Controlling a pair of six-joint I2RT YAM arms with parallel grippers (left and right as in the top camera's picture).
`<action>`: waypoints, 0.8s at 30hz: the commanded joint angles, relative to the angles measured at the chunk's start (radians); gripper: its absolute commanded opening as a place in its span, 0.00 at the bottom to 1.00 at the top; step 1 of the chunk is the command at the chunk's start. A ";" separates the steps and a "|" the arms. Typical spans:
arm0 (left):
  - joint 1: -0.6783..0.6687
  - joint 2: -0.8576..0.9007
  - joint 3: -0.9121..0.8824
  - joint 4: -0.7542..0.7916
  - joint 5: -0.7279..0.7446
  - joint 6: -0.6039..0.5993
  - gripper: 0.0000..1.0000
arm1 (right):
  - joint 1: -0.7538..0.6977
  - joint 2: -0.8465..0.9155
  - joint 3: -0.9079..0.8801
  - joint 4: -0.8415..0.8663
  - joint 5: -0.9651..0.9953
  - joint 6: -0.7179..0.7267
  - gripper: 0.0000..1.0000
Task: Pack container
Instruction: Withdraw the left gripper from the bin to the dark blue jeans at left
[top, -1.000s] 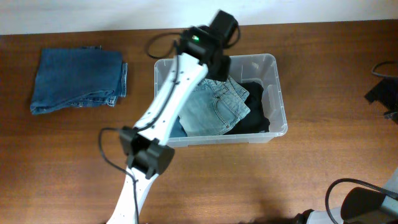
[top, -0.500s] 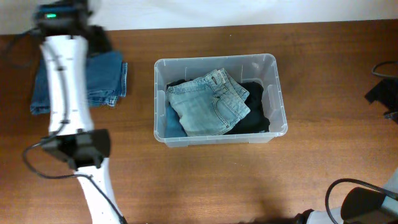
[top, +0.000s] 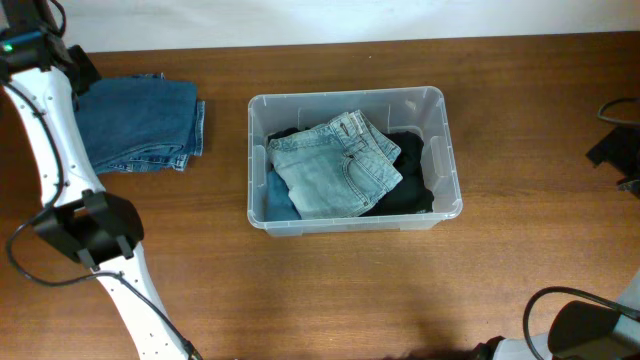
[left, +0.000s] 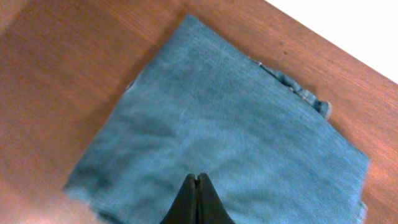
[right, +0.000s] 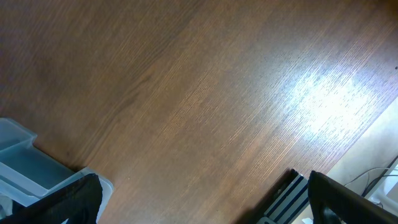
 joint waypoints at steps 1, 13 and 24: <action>0.018 0.103 -0.002 0.043 0.015 0.016 0.01 | -0.006 -0.008 0.000 0.001 0.003 0.011 0.99; 0.019 0.323 -0.003 -0.062 0.013 -0.005 0.01 | -0.006 -0.008 0.000 0.001 0.003 0.011 0.98; 0.018 0.318 -0.009 -0.391 0.319 -0.072 0.01 | -0.006 -0.008 0.000 0.001 0.003 0.011 0.98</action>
